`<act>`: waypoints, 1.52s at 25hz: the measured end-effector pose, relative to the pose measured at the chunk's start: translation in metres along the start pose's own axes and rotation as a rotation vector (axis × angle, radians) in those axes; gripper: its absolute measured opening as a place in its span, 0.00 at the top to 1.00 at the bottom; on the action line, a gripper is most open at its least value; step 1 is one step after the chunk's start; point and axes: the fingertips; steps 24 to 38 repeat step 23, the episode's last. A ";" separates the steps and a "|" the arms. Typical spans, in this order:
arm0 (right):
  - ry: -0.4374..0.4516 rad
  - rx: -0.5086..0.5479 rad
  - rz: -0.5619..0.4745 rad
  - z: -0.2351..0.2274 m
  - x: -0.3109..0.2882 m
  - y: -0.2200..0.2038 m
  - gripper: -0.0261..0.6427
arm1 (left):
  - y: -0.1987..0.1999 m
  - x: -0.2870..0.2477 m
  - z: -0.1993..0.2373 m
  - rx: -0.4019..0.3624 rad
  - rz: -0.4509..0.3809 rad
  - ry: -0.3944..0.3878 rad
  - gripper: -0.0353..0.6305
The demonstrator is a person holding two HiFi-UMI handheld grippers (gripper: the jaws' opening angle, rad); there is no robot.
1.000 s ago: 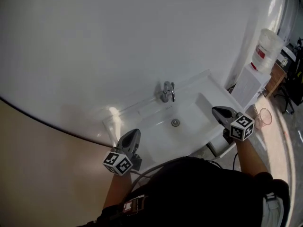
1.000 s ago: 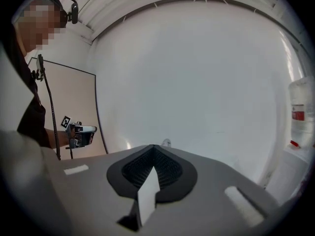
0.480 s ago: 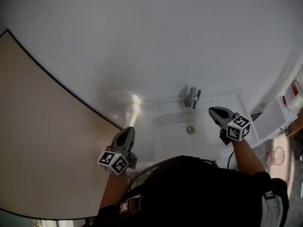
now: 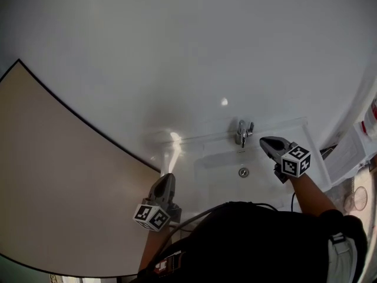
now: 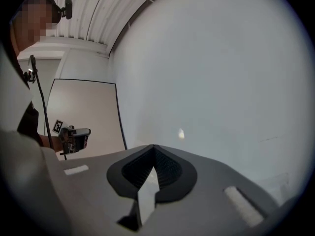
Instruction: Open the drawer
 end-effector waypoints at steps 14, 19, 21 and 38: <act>-0.054 0.003 0.005 0.010 0.007 -0.005 0.96 | 0.001 -0.007 0.014 0.023 0.009 -0.047 0.95; -0.063 0.010 0.007 0.012 0.008 -0.007 0.96 | -0.001 -0.009 0.016 0.027 0.008 -0.063 0.95; -0.065 0.014 0.010 0.014 0.008 -0.007 0.96 | -0.001 -0.009 0.016 0.027 0.009 -0.069 0.95; -0.066 0.018 0.014 0.015 0.008 -0.007 0.96 | -0.001 -0.009 0.015 0.027 0.011 -0.073 0.95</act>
Point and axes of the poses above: the fingertips, and each gripper's own axes: x backward along the fingers, z to its left, y out of its top, and after that the axes turned 8 degrees about y, right-handed
